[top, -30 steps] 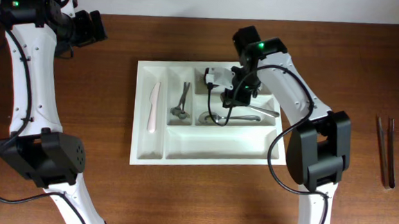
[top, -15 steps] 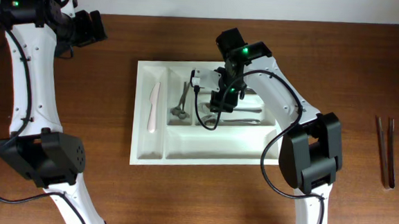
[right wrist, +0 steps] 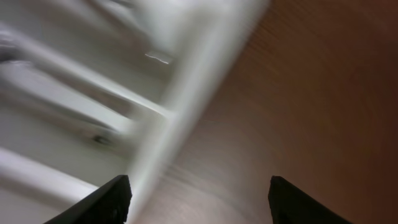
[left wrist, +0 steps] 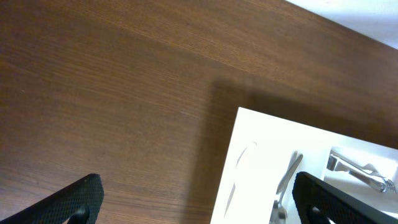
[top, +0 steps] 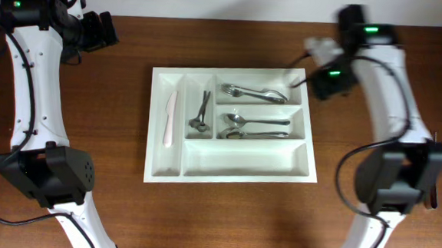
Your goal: Pack container
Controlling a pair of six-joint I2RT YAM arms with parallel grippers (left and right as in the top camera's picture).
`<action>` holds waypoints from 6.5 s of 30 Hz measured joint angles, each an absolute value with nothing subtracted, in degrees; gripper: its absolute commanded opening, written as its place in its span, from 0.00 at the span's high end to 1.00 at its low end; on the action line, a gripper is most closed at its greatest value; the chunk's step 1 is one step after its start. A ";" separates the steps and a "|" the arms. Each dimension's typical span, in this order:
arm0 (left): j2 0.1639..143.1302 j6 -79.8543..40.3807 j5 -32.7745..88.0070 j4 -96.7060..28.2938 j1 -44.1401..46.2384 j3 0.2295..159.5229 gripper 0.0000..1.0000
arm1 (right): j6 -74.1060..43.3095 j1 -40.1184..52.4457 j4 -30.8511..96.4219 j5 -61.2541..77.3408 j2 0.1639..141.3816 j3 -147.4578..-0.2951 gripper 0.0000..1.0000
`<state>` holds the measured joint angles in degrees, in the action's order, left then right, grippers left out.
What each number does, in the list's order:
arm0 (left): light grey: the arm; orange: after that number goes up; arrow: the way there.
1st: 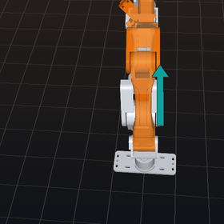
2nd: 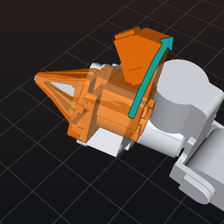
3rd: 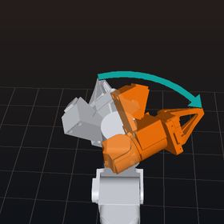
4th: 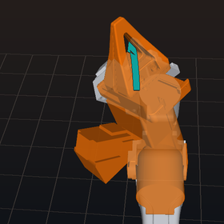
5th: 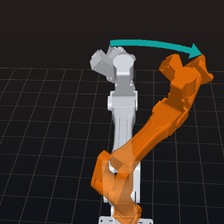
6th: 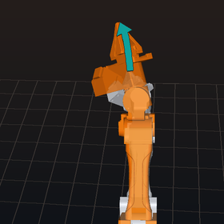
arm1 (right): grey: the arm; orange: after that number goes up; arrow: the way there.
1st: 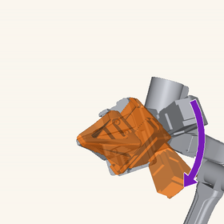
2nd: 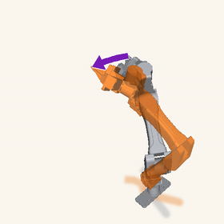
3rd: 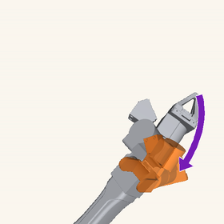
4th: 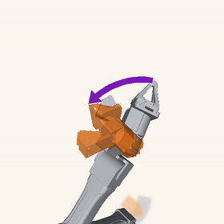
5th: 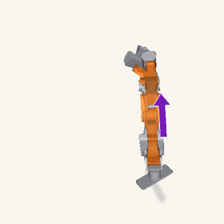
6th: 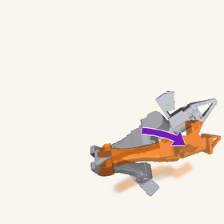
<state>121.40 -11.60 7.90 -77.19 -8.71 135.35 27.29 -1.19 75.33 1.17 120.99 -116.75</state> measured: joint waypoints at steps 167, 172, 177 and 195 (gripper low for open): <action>121.43 -11.60 7.92 -77.19 -8.71 135.35 0.01 | 34.98 -22.09 53.60 9.58 125.10 -98.89 0.96; 121.43 -11.60 7.92 -77.19 -8.71 135.35 0.01 | 34.98 -22.09 52.95 9.58 125.10 -97.47 0.96; 121.43 -11.60 7.92 -77.19 -8.71 135.35 0.01 | 34.96 -22.09 52.21 9.58 125.10 -97.27 0.96; 121.43 -11.60 7.92 -77.19 -8.71 135.35 0.01 | 35.05 -22.09 51.92 9.85 125.75 -97.27 0.51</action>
<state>121.43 -11.60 7.92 -77.19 -8.71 135.35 35.05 -22.09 51.92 9.85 125.75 -97.27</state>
